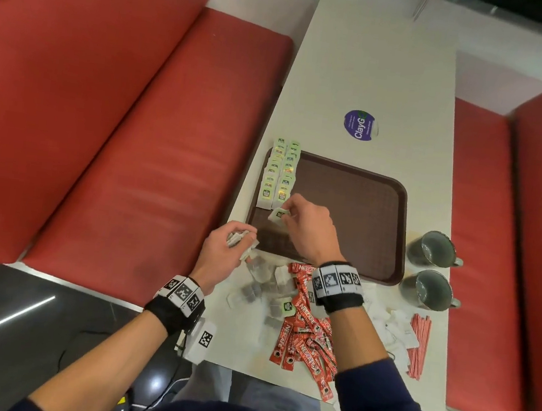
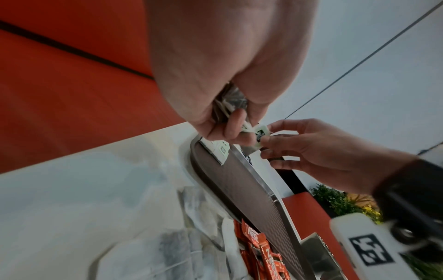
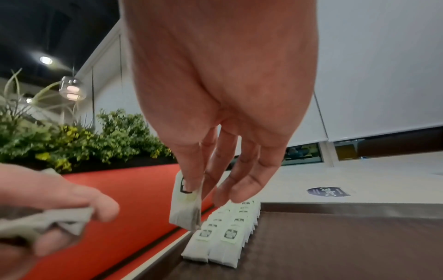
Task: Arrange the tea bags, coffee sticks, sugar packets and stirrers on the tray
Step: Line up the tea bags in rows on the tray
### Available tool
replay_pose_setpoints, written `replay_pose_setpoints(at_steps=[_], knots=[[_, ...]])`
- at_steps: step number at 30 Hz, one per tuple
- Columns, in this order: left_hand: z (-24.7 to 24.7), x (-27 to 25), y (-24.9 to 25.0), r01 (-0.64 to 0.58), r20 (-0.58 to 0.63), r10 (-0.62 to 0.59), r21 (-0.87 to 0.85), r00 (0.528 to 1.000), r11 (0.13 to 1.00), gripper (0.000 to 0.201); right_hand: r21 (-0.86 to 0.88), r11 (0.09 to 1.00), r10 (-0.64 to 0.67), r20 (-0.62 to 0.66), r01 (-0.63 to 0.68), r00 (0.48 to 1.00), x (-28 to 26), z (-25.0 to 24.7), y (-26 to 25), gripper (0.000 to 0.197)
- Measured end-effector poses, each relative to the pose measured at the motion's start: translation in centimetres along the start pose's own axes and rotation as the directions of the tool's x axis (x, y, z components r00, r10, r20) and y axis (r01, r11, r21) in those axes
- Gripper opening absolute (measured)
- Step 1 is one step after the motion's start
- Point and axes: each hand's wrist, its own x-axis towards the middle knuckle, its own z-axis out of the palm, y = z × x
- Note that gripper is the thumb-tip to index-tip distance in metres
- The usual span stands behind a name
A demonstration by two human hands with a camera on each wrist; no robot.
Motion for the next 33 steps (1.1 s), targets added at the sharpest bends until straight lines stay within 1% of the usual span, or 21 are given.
replay_pose_setpoints(at_steps=[2, 5, 7, 10, 12, 16, 22, 25, 27, 29, 31, 32, 33], knots=[[-0.6, -0.2, -0.3, 0.016, -0.02, -0.016, -0.008, 1.0, 1.0, 0.005, -0.066, 0.998, 0.021, 0.08, -0.015, 0.997, 2.2, 0.8, -0.3, 0.015], [-1.4, -0.4, -0.1, 0.035, -0.037, -0.037, -0.052, 0.999, 0.998, 0.004, -0.11, 0.993, 0.06, 0.214, -0.037, 0.975, 5.2, 2.3, -0.9, 0.016], [-1.8, -0.5, 0.1, 0.038, -0.045, -0.041, -0.066, 0.998, 0.997, 0.004, -0.147, 0.988, 0.081, 0.252, -0.044, 0.964, 6.9, 3.1, -1.0, 0.018], [-2.2, -0.6, 0.5, 0.034, -0.055, -0.039, -0.083, 0.998, 0.996, 0.005, -0.207, 0.977, 0.101, 0.223, -0.054, 0.97, 8.6, 3.8, -0.9, 0.018], [-2.4, -0.5, 0.8, 0.03, -0.05, -0.035, -0.091, 0.998, 0.995, 0.007, -0.214, 0.974, 0.122, 0.197, -0.078, 0.973, 9.2, 4.0, -0.7, 0.019], [-2.3, -0.3, 1.1, 0.016, -0.033, -0.02, -0.103, 0.999, 0.995, 0.008, -0.213, 0.975, 0.09, 0.148, -0.057, 0.985, 9.6, 4.4, -0.4, 0.02], [-1.7, -0.2, 1.4, 0.02, 0.0, -0.02, -0.095, 1.0, 0.995, 0.014, -0.248, 0.967, 0.081, 0.099, -0.054, 0.992, 10.1, 5.5, -0.5, 0.026], [-1.7, -0.3, 1.8, 0.003, 0.017, -0.002, -0.107, 1.0, 0.994, 0.018, -0.243, 0.966, 0.094, 0.009, -0.089, 0.996, 9.9, 5.9, -0.6, 0.038], [-1.9, -0.4, 1.9, -0.005, 0.027, 0.008, -0.114, 1.0, 0.993, 0.02, -0.196, 0.972, 0.12, -0.08, -0.133, 0.99, 9.3, 6.0, -0.7, 0.047], [-2.0, -0.4, 2.1, -0.011, 0.031, 0.015, -0.13, 0.999, 0.991, 0.023, -0.03, 0.992, 0.115, -0.104, -0.119, 0.988, 8.3, 5.7, -1.1, 0.04], [-2.0, -0.5, 2.3, -0.013, 0.027, 0.017, -0.141, 0.999, 0.99, 0.026, 0.2, 0.975, 0.112, -0.047, -0.101, 0.993, 6.6, 4.8, -1.7, 0.027], [-1.9, -0.5, 2.4, -0.008, 0.022, 0.011, -0.141, 1.0, 0.99, 0.027, 0.291, 0.95, 0.114, 0.008, -0.111, 0.993, 5.3, 4.2, -2.2, 0.028], [-1.9, -0.5, 2.4, -0.004, 0.02, 0.007, -0.139, 1.0, 0.99, 0.028, 0.368, 0.92, 0.113, 0.075, -0.133, 0.991, 3.8, 3.5, -2.7, 0.032]])
